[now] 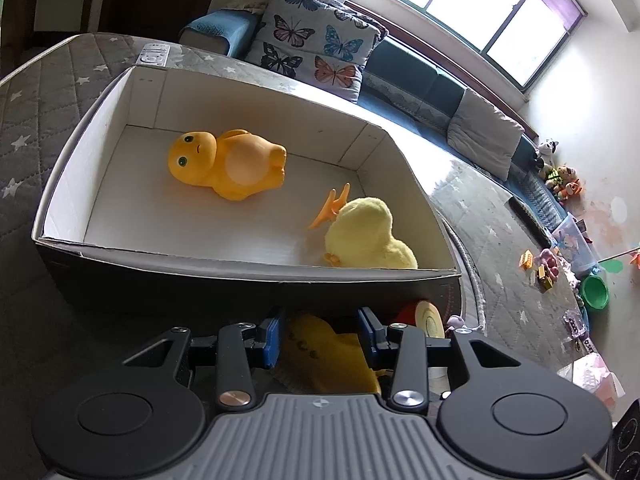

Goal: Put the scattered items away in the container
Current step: 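Lower the left tool onto the yellow rubber duck and grasp it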

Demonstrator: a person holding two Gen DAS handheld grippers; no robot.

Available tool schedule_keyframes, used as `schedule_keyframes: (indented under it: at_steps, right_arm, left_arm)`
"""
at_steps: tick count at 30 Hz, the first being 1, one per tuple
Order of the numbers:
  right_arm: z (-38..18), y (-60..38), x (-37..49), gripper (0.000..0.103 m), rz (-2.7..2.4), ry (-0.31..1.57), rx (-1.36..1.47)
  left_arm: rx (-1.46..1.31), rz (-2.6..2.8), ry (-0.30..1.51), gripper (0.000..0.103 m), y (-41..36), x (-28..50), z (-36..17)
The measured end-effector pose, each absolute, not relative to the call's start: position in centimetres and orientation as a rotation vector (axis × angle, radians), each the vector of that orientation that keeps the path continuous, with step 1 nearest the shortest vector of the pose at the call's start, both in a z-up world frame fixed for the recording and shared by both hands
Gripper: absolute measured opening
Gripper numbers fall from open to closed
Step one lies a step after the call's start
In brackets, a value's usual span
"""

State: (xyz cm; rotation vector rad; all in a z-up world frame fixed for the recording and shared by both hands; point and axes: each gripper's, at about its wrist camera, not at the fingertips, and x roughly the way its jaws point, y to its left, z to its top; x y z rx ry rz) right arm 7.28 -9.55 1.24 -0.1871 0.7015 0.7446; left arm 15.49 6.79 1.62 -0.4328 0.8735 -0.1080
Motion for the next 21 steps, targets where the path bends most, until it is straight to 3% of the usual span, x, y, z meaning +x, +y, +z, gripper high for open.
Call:
schedule_keyframes:
  at_steps: [11, 21]
  right_arm:
    - [1.2, -9.3, 8.7, 0.068, 0.692, 0.699, -0.197]
    - [0.7, -8.2, 10.0, 0.06, 0.674, 0.706, -0.226]
  left_arm:
    - [-0.447, -0.105, 0.901, 0.041, 7.2, 15.8, 0.7]
    - [-0.474, -0.101, 0.919, 0.041, 7.4, 16.5, 0.6]
